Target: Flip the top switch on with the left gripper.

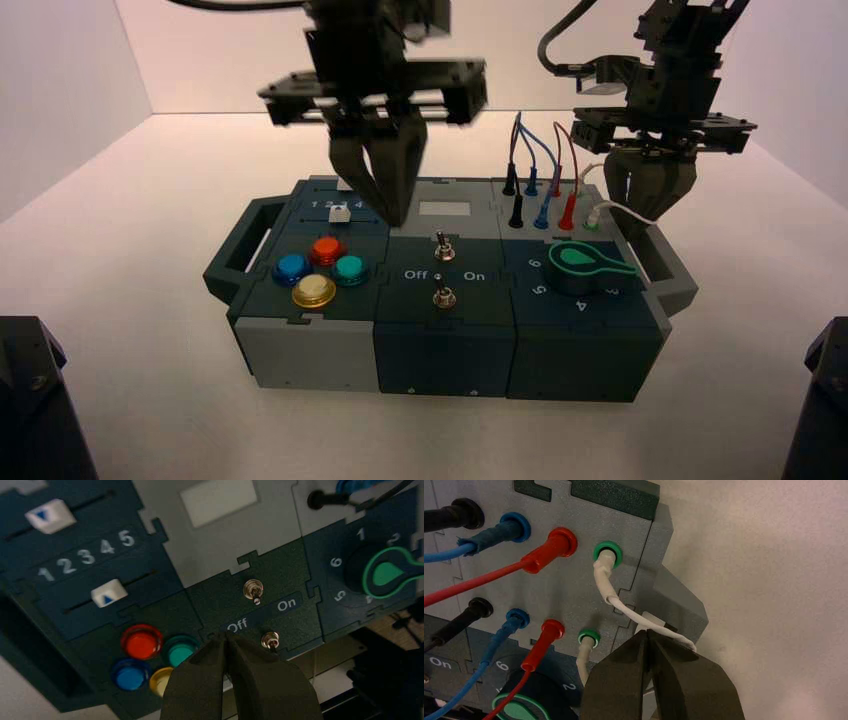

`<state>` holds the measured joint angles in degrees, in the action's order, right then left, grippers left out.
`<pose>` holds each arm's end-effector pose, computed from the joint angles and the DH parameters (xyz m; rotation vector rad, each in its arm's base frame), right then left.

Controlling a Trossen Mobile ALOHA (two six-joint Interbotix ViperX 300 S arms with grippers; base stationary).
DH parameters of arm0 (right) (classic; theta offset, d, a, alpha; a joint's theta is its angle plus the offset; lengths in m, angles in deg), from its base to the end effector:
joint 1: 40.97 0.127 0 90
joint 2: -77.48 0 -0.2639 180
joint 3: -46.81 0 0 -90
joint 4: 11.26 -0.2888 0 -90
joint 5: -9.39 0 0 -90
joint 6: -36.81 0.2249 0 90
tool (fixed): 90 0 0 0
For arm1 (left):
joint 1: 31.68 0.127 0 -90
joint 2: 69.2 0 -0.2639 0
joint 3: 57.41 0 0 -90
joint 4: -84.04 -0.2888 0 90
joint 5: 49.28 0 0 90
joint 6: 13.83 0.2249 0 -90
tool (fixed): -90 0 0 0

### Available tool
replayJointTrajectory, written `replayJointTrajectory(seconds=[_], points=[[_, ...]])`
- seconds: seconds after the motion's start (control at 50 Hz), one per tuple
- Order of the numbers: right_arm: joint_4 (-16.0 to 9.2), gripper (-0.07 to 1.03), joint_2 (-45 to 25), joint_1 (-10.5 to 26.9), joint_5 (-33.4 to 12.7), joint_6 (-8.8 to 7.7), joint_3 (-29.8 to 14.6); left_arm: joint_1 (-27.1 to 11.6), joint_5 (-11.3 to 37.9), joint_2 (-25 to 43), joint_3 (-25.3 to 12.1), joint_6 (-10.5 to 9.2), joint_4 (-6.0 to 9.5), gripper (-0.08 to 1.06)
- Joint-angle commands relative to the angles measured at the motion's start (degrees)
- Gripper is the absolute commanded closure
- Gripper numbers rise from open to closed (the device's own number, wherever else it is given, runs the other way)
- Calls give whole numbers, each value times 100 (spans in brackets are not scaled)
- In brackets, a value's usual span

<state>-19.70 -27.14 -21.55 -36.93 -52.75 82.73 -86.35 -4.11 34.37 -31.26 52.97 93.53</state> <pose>0.2039 0.0972 -0.0628 -0.1154 1.6979 0.2407 0.1552 -0.2644 -0.0233 0.2232 1.5480 -0.4625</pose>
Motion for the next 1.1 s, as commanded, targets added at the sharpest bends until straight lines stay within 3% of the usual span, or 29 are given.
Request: replayJointTrajectory(seconds=[0.02, 0.4, 1.1], points=[[9, 99, 18, 53, 44, -97, 70, -53, -18, 53, -220, -53, 9, 101], [9, 99, 105, 53, 62, -105, 70, -53, -53, 308, -229, -53, -149, 101], [9, 99, 132, 53, 62, -132, 70, -26, -193, 571, -519, -26, -202, 101]])
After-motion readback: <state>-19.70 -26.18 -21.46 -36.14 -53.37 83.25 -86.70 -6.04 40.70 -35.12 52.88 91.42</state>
